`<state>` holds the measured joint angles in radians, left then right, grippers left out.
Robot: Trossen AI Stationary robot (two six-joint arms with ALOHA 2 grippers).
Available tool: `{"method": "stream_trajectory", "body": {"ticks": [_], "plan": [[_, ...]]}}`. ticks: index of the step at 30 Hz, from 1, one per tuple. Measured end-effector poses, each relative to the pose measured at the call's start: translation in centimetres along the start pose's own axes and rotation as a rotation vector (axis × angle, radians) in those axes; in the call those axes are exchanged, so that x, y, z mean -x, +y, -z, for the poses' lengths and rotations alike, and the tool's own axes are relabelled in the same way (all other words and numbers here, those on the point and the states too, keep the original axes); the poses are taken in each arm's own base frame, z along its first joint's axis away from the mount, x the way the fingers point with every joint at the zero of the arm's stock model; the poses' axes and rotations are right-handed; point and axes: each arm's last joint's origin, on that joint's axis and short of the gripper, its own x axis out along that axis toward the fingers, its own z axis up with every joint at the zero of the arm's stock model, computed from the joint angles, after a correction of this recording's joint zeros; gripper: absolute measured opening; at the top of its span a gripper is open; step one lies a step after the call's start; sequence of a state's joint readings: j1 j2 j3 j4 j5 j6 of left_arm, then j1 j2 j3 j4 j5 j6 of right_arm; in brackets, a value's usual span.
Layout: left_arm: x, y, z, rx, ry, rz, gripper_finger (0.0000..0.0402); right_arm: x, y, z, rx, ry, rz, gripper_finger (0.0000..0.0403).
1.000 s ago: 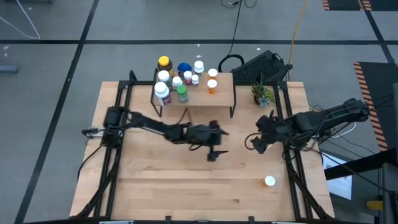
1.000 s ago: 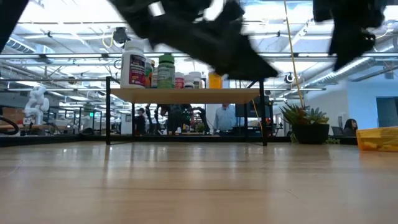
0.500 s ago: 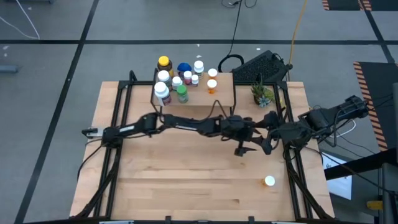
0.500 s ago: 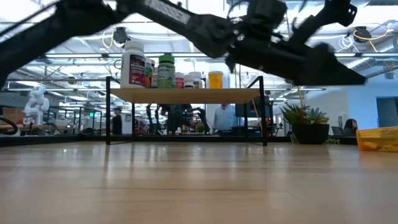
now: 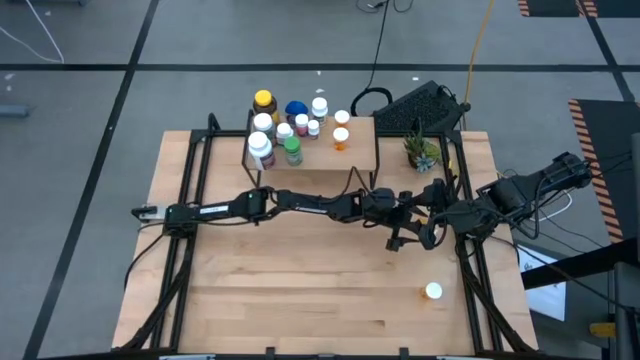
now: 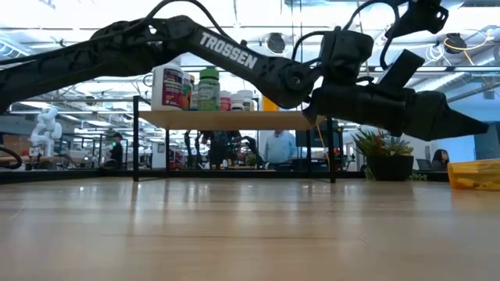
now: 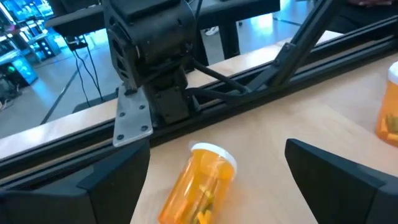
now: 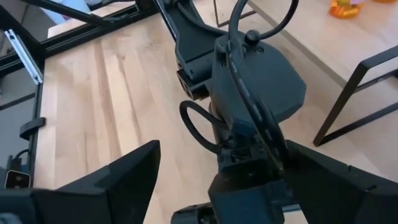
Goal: Pick and place medicine bottles onto shelf by color
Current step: Put the top orange pill bottle on the shelf, aligned with the other orange pill bottle
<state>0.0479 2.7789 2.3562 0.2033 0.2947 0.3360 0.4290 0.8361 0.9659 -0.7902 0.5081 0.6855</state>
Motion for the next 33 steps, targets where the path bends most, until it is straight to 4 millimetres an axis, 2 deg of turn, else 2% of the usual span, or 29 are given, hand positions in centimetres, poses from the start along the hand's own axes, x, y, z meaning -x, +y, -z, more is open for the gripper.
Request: {"method": "stream_trajectory", "body": {"ticks": [10,15,18,24,28,31,33], "plan": [[0.0,-0.1,0.4,0.014,0.033,0.0,0.0378,-0.5,-0.2,0.6,0.001,0.009,0.022,0.032],[0.2,-0.1,0.5,0.027,0.129,-0.073,0.0378,-0.6,-0.3,0.9,-0.008,0.04,0.018,0.032],[0.7,0.1,-0.6,0.029,0.178,-0.12,0.0378,-0.4,-0.4,0.9,-0.012,0.042,0.02,0.032],[2.4,0.6,-4.0,0.065,0.281,-0.179,0.0378,0.6,-0.9,0.9,-0.014,0.099,0.008,0.032],[3.1,0.9,-5.5,0.109,0.275,-0.192,0.0378,1.6,-0.8,0.6,-0.011,0.128,-0.043,0.032],[3.8,1.0,-6.5,0.12,0.302,-0.186,0.0378,2.2,-0.9,1.1,0.015,0.225,-0.085,0.032],[4.4,0.8,-7.4,0.123,0.335,-0.172,0.0378,2.3,-1.4,1.8,0.018,0.305,-0.035,0.032]]}}
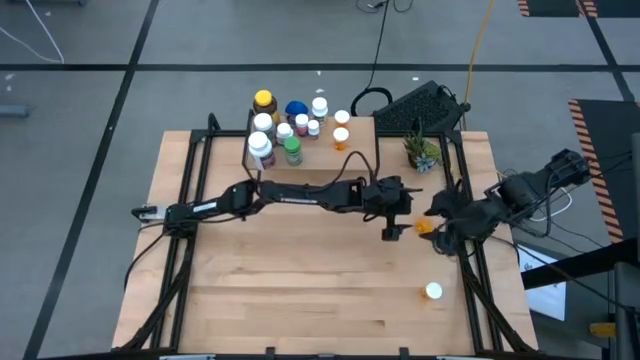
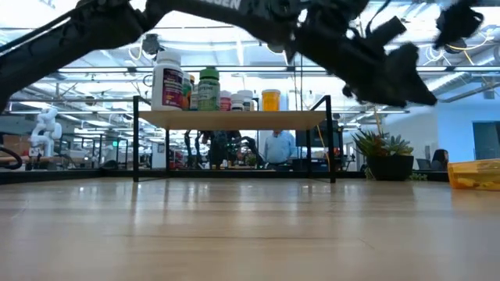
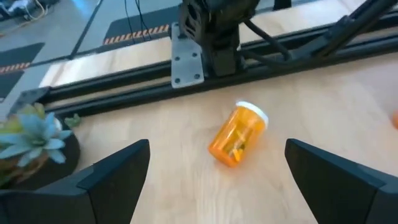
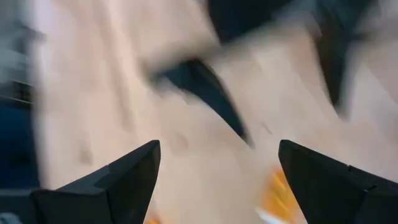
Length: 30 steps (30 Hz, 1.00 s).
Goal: Pick and place medicine bottles onto shelf by color
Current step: Put the top orange pill bottle on the shelf, aligned with the other orange pill bottle
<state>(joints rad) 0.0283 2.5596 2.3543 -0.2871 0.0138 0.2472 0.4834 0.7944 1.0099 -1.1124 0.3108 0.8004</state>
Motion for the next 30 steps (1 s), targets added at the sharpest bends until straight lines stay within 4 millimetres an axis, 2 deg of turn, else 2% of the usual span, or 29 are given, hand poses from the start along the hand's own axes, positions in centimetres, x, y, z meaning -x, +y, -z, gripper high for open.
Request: {"method": "stream_trajectory", "body": {"ticks": [5,9,14,22,26,30], "plan": [[2.5,-0.8,-1.5,0.005,0.092,0.034,0.0378,-1.3,-1.6,2.4,-0.094,0.177,0.212,0.032],[4.0,-1.6,-1.5,0.03,0.129,0.035,0.0373,-3.8,-1.9,3.9,-0.116,0.216,0.243,0.032],[5.7,-3.4,1.0,0.025,0.137,-0.032,0.0329,-6.8,-2.3,5.9,-0.147,0.28,0.235,0.032],[10.6,-5.5,5.5,0.069,0.043,-0.098,0.0247,-9.2,-3.0,7.2,-0.2,0.252,0.306,0.031],[11.7,-5.8,7.5,0.1,0.04,-0.101,0.0229,-10.2,-3.3,7.4,-0.217,0.269,0.366,0.0296],[11.6,-6.2,9.1,0.111,0.073,-0.074,0.0226,-11.2,-3.3,7.5,-0.21,0.31,0.429,0.028]]}}
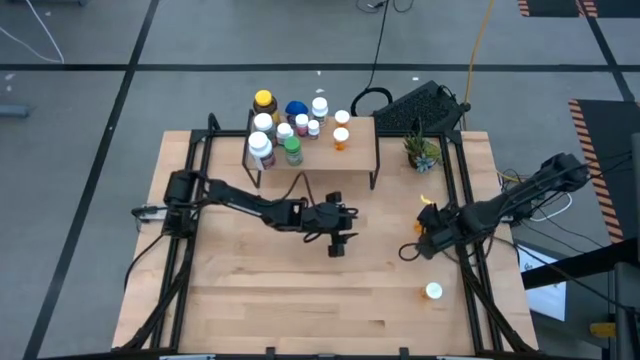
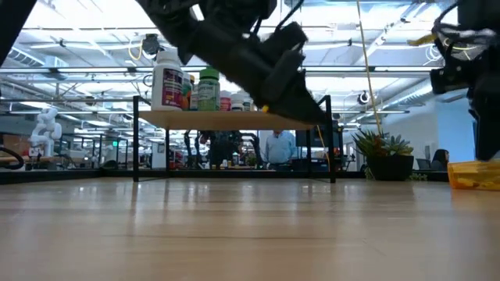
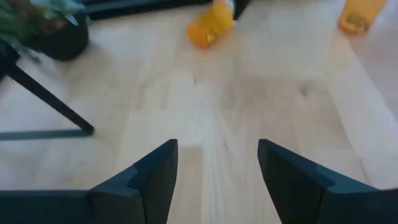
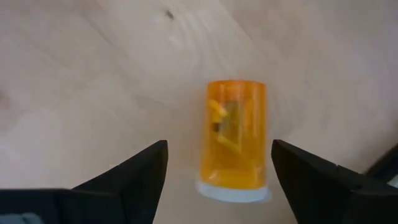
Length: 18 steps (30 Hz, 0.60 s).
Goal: Pick and place medicine bottles onto shelf by color
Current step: Put the top orange pill bottle on the shelf, aligned with the other orange pill bottle
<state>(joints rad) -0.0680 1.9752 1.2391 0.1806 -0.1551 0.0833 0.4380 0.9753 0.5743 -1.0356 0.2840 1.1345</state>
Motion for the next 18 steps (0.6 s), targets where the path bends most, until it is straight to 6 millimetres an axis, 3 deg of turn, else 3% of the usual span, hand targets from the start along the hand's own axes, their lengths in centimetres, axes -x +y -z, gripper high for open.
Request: {"method": "stream_trajectory", "body": {"ticks": [10,18], "plan": [[0.0,0.0,0.8,0.022,0.033,-0.021,0.0225,-1.7,0.7,-0.3,0.041,0.115,0.105,0.0252],[0.0,0.0,0.3,-0.084,-0.016,-0.01,0.0225,-2.2,1.7,-0.9,0.028,0.129,0.004,0.022]]}}
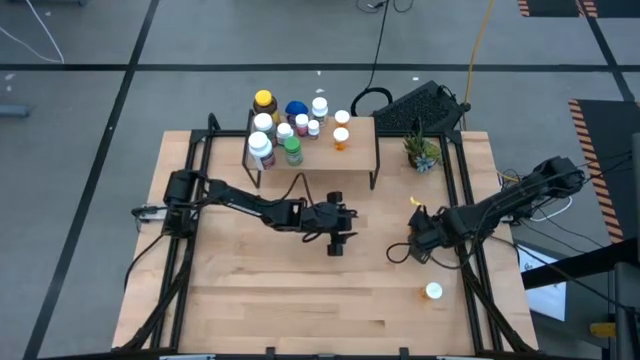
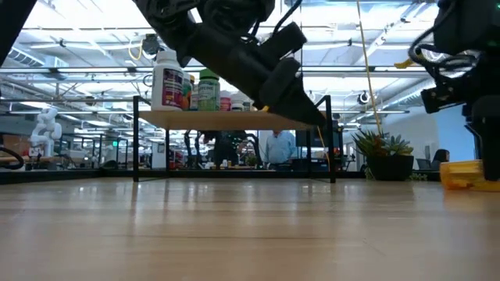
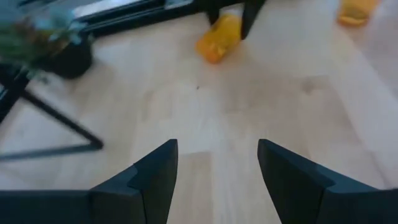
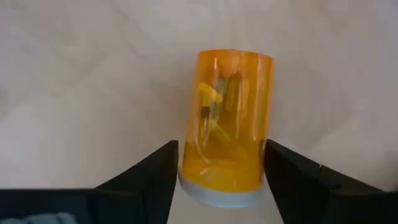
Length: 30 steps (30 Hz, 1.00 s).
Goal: Pick and place medicine bottles onto shelf by color
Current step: Put the top orange pill bottle on the shelf, aligned with the other orange pill bottle
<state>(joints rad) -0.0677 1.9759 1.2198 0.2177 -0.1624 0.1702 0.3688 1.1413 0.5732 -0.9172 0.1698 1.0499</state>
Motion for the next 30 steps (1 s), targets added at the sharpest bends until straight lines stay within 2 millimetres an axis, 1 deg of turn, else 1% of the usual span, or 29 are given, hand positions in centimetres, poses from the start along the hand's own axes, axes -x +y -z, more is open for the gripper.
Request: {"method": "stream_trajectory", "body": {"ticks": [2,4,7,11,13,16,19,21,25,26,30], "plan": [[0.0,-0.1,-0.1,-0.037,-0.019,0.038,0.0225,0.1,0.3,-0.3,0.003,-0.01,-0.051,0.021],[0.0,-0.2,-0.4,-0.109,-0.055,0.087,0.0226,0.1,0.8,-0.7,0.0,-0.039,-0.112,0.0201],[-0.3,-0.8,-0.7,-0.228,-0.146,0.146,0.0235,0.4,2.0,-1.7,-0.004,-0.11,-0.253,0.0195],[-1.5,-2.1,-0.2,-0.292,-0.171,0.181,0.028,1.0,3.6,-3.3,0.001,-0.214,-0.459,0.0194],[-2.0,-2.5,-0.1,-0.309,-0.161,0.178,0.0309,1.2,4.1,-3.8,-0.003,-0.237,-0.519,0.0194],[-2.4,-2.9,-0.5,-0.346,-0.161,0.134,0.035,1.1,4.2,-4.1,-0.007,-0.23,-0.536,0.0193],[-2.6,-3.2,-1.0,-0.398,-0.163,0.123,0.0372,0.6,4.2,-4.4,-0.018,-0.203,-0.538,0.0193],[-3.3,-3.6,-1.1,-0.444,-0.162,0.146,0.0375,0.4,4.6,-4.7,-0.017,-0.197,-0.573,0.0193],[-5.4,-4.9,0.9,-0.492,-0.038,0.193,0.0361,0.0,5.7,-5.2,0.01,-0.203,-0.643,0.0193],[-5.6,-5.1,0.9,-0.493,-0.021,0.196,0.0353,-0.2,5.9,-5.3,0.015,-0.198,-0.657,0.0193],[-5.5,-5.2,-0.1,-0.463,-0.05,0.182,0.0311,-0.6,6.3,-5.5,0.03,-0.196,-0.669,0.0193]]}}
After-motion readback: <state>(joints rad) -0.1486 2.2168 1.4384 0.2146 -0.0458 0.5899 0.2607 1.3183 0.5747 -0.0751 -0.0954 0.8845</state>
